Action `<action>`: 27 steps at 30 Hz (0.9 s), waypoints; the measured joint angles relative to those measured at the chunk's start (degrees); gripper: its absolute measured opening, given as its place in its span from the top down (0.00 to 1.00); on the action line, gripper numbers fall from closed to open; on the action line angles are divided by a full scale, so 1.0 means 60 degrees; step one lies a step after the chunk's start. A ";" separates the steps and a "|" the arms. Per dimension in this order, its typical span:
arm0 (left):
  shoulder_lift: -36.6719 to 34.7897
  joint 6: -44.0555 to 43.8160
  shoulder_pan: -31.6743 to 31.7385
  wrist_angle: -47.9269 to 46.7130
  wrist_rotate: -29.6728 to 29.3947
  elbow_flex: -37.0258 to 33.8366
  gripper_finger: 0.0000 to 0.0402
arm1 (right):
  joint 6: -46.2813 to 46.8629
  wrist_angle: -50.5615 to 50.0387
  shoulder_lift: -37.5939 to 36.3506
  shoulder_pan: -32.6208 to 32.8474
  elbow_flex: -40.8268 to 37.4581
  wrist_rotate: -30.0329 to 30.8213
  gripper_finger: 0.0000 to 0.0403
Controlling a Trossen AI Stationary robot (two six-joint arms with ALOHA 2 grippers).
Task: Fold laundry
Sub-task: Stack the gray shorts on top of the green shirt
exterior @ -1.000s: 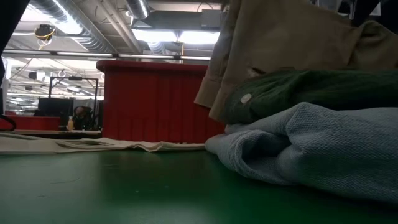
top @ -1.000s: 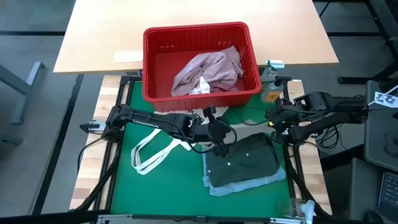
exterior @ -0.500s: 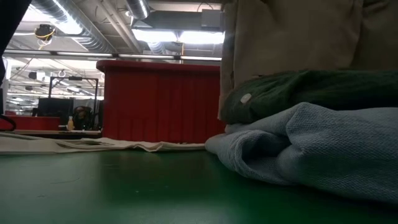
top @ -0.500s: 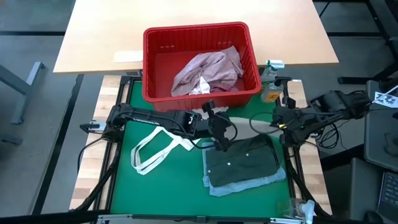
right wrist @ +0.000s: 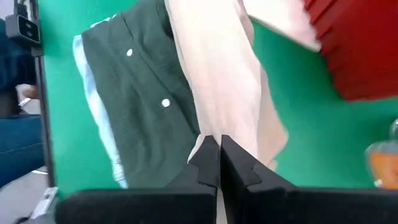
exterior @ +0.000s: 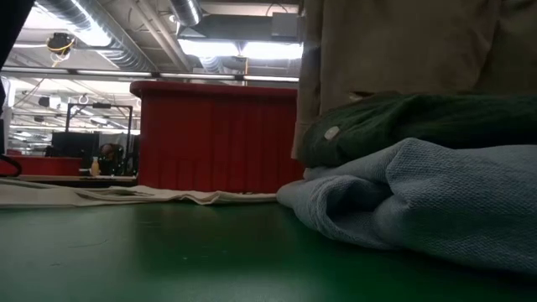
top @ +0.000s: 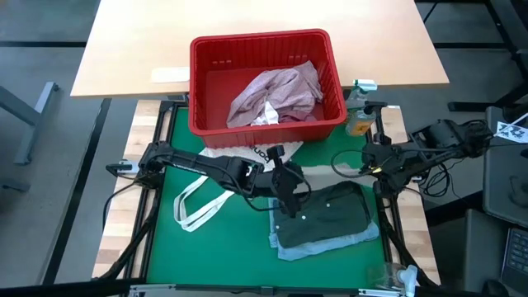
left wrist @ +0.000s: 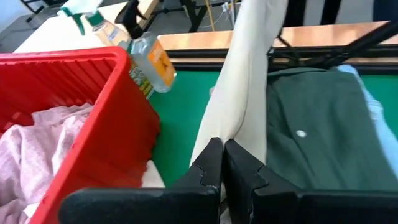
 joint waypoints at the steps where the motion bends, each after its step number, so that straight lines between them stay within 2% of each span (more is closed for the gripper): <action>1: 0.0000 -0.0003 -0.0087 0.0000 -0.0008 0.0000 1.00 | 0.0210 0.0011 0.0005 0.0029 -0.0081 -0.0051 1.00; 5: 0.0102 -0.0443 -0.0458 0.0070 -0.0023 -0.0153 1.00 | 0.1185 0.0069 0.0034 0.0852 -0.0811 -0.0097 1.00; 15: 0.0261 -0.1653 -0.1240 0.1215 0.0425 -0.1687 1.00 | 0.4404 0.0468 0.0890 0.4107 -0.2327 0.0430 1.00; 20: 0.0480 -0.1958 -0.1596 0.1867 0.0798 -0.2274 1.00 | 0.5147 0.1500 0.1504 0.5105 -0.2815 0.0482 1.00; 27: 0.0652 -0.2099 -0.2103 0.2215 0.0915 -0.2353 1.00 | 0.6145 0.2375 0.2535 0.6136 -0.2939 0.0335 1.00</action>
